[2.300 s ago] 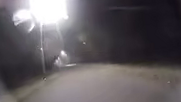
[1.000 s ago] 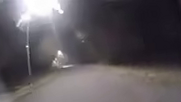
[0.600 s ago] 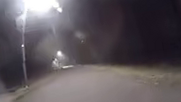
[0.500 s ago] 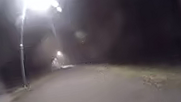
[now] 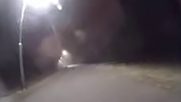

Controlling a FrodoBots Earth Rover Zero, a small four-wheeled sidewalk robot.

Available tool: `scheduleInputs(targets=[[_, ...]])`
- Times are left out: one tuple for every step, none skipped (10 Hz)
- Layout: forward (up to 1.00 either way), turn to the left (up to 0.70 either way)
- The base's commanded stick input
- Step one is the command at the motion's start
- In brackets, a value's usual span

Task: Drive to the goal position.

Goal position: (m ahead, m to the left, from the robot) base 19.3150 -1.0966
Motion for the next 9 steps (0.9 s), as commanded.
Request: scheduleInputs(targets=[[1.0,0.27],[1.0,0.27],[1.0,0.3],[1.0,0.39],[1.0,0.4],[1.0,0.38],[1.0,0.35],[1.0,0.26],[1.0,0.03]])
